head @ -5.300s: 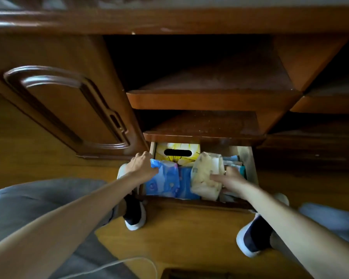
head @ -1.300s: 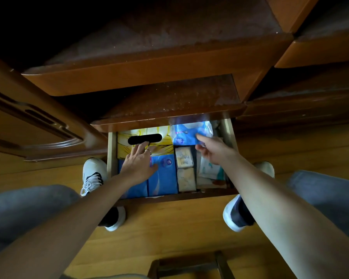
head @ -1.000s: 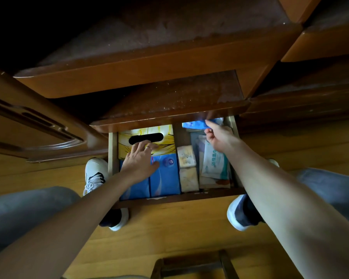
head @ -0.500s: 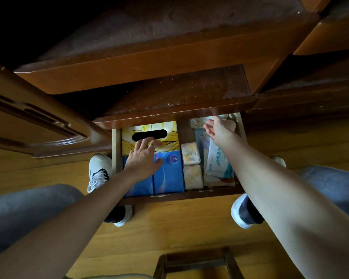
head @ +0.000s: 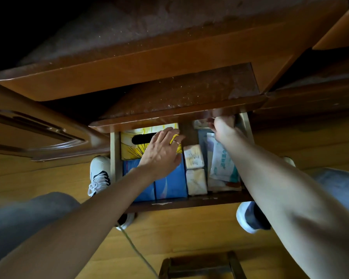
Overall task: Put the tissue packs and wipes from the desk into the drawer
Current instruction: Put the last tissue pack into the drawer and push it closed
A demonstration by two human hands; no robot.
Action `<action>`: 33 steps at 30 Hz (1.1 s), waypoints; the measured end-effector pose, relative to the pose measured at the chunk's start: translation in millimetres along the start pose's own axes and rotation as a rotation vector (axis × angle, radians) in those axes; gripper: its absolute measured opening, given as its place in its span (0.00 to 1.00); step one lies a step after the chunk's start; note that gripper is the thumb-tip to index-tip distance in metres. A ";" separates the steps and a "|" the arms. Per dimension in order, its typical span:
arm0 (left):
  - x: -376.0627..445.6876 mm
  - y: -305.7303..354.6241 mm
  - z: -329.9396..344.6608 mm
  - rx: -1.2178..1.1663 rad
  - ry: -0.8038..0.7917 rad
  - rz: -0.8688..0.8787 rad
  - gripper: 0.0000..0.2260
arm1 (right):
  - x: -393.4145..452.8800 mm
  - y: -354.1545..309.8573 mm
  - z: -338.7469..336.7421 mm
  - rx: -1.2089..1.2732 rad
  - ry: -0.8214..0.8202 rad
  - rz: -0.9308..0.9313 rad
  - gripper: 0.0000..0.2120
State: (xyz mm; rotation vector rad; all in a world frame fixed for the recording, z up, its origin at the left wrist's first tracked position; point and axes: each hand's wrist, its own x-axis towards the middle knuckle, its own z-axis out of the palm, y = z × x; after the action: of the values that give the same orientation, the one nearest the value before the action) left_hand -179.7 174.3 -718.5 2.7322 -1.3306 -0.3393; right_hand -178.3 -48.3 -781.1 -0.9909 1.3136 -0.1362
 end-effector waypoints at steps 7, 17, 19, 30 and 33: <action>-16.4 -19.8 3.1 0.092 0.007 -0.052 0.25 | -18.4 17.7 -24.9 -0.192 0.129 -0.181 0.13; -57.0 -36.6 -14.8 0.071 0.092 -0.229 0.25 | -24.2 13.8 -28.4 -0.216 0.159 -0.029 0.18; -66.7 -39.9 -17.9 0.034 0.131 -0.320 0.24 | -28.8 12.9 -31.6 -0.248 0.146 -0.040 0.18; -175.5 -85.7 -22.7 -0.419 0.015 -1.228 0.25 | -89.6 13.4 -82.0 -0.522 0.249 -0.289 0.17; -196.4 -74.4 -13.5 -0.639 -0.144 -1.168 0.27 | -110.6 21.5 -114.5 -0.675 0.345 -0.446 0.14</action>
State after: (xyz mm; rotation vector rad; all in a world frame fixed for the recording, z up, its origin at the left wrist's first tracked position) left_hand -236.8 374.3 -686.4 2.5484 0.4794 -0.8291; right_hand -318.6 -29.6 -705.3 -1.9010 1.4625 -0.2167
